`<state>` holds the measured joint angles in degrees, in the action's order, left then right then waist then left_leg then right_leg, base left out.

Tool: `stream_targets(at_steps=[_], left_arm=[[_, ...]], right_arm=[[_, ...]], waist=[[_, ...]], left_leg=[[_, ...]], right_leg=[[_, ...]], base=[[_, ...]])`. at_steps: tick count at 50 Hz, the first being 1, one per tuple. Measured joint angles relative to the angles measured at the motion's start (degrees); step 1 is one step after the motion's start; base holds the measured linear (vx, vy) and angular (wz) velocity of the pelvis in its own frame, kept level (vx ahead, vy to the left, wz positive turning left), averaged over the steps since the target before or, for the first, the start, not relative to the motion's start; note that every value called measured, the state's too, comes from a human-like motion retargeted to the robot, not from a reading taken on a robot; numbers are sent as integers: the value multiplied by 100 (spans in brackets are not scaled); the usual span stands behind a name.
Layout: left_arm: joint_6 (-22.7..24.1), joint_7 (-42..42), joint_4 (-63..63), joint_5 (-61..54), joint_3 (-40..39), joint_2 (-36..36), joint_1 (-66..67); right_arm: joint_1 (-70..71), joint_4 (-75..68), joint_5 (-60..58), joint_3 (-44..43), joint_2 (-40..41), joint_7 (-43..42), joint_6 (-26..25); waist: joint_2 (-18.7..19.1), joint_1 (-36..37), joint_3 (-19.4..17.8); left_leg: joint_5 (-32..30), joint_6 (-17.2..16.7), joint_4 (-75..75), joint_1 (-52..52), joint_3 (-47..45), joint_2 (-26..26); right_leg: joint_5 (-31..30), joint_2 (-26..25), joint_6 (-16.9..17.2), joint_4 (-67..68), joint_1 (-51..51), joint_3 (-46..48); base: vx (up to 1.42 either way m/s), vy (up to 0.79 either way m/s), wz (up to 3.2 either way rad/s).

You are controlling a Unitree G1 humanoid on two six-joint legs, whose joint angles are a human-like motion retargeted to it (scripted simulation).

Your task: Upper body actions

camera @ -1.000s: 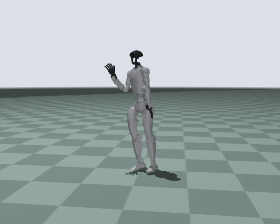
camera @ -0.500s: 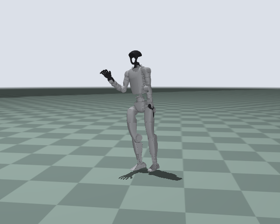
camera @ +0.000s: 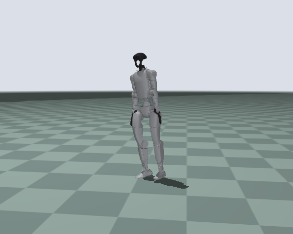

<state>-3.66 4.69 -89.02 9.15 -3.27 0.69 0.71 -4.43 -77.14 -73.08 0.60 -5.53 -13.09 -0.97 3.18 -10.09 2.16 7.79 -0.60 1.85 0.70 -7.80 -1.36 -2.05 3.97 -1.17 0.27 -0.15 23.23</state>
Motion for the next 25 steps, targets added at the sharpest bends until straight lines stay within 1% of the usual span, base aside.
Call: stream_targets(at_steps=[2, 3, 4, 5, 7, 9, 11, 13, 17, 20, 23, 25], left_arm=[[356, -631, -27, -173, 45, 18, -19], [551, -990, 9, -248, 17, 29, -19], [730, -1346, 127, -260, -40, 64, -1], [902, -1701, 287, -240, -111, 111, 26], [1221, -2282, 995, -264, -143, 201, 124], [1628, -2745, 2022, -348, -110, 158, 220], [2006, -3231, 3233, -267, -128, 29, 278], [2202, -3702, 4497, -4, -127, -170, 245], [2037, -4516, 6804, 384, 150, -896, -358], [2023, -4823, 8156, 580, 141, -1773, -1359], [1882, -4824, 8935, 1039, -48, -2694, -2661], [1590, -4678, 9148, 1434, -68, -3106, -3580]], right_arm=[[2, -262, 436, -71, 71, 919, -394], [-18, -296, 730, -150, 105, 1245, -547], [-34, -301, 1044, -282, 132, 1410, -574], [-48, -291, 1367, -441, 156, 1497, -537], [-42, -262, 1997, -719, 170, 1427, -278], [-34, -231, 2458, -837, 125, 1512, -37], [-51, -195, 2625, -862, 65, 1668, 68], [-84, -182, 2556, -844, 2, 1793, 107], [-131, -294, 2234, -727, -87, 1777, 6], [-160, -409, 2156, -653, -60, 1698, -131], [-173, -452, 2191, -551, -1, 1582, -92], [-183, -433, 2077, -473, 13, 1476, -99]], waist=[[-8, 176, 10], [-16, 376, 23], [-16, 525, 26], [-13, 648, 24], [-30, 640, -16], [-45, 554, -64], [-56, 546, -73], [-64, 648, -46], [-64, 1054, 74], [-95, 1267, 148], [-130, 1263, 235], [-132, 1229, 332]], left_leg=[[-5, 2, 5, 19, -136, 13], [19, -7, 1, 9, -316, 45], [35, -13, 0, 3, -430, 75], [48, -17, 2, 1, -512, 105], [37, -11, 14, 10, -441, 84], [14, -2, 16, 16, -330, 52], [5, 2, 13, 18, -308, 45], [10, -4, 11, 15, -375, 66], [41, -34, 16, 16, -668, 163], [49, -41, 33, 39, -790, 182], [27, -58, 58, 115, -710, 211], [11, -63, 70, 189, -646, 239]], right_leg=[[7, -31, -13, -12, -3, -133], [39, -47, 3, 6, -12, -316], [53, -43, 31, 34, -34, -438], [59, -28, 66, 67, -63, -528], [48, -10, 65, 60, -47, -456], [28, 3, 52, 34, -17, -342], [23, 9, 50, 35, -17, -319], [33, 13, 64, 64, -40, -391], [90, -2, 123, 140, -92, -699], [116, -50, 97, 116, -76, -813], [108, -37, 111, 117, -108, -739], [101, -38, 124, 128, -163, -679]], base=[[-5, 8, -75], [-7, 8, -113], [-7, 7, -112], [-7, 4, -50], [-6, 3, 19], [-6, 2, 44], [-2, 0, 10], [-2, -2, -29], [-1, -4, -64], [-3, -4, -33], [-4, -6, 20], [0, -3, 28]])
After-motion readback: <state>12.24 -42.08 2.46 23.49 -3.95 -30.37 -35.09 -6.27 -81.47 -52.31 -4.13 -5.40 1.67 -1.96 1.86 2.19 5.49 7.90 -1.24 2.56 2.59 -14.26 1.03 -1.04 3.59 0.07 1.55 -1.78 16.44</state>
